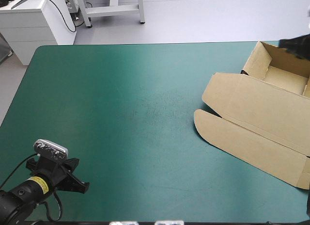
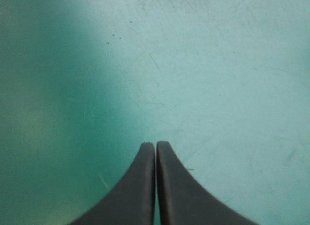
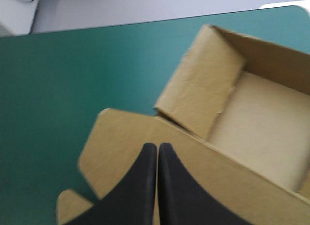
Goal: Fold the box
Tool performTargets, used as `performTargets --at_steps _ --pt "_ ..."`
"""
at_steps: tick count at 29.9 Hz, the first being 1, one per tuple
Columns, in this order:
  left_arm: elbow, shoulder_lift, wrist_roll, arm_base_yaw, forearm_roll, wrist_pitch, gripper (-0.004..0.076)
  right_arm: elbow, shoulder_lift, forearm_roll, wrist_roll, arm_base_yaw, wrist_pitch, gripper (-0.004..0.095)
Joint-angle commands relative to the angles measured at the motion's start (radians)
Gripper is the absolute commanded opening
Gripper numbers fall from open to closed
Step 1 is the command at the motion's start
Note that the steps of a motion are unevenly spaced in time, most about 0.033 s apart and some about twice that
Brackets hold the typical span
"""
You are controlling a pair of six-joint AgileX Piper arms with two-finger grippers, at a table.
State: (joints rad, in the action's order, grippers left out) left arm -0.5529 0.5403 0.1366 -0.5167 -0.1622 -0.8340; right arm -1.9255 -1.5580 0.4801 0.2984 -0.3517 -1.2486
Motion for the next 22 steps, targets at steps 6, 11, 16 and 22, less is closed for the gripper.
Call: performTargets --at_steps 6,11,16,22 --pt "-0.03 0.0 0.017 -0.004 -0.038 0.133 -0.0008 0.286 0.273 -0.373 -0.051 0.516 0.216 -0.0006" --pt "-0.03 -0.056 0.017 -0.004 -0.04 0.155 -0.0008 0.48 0.421 -0.469 -0.101 0.67 0.261 -0.0006" --pt "-0.026 -0.162 0.015 -0.004 -0.038 0.15 -0.0008 0.704 0.616 -0.467 -0.131 0.676 0.392 -0.0006" --pt "0.034 -0.278 0.008 -0.004 -0.019 0.158 -0.0008 0.983 0.857 -0.469 -0.134 0.676 0.576 -0.0006"
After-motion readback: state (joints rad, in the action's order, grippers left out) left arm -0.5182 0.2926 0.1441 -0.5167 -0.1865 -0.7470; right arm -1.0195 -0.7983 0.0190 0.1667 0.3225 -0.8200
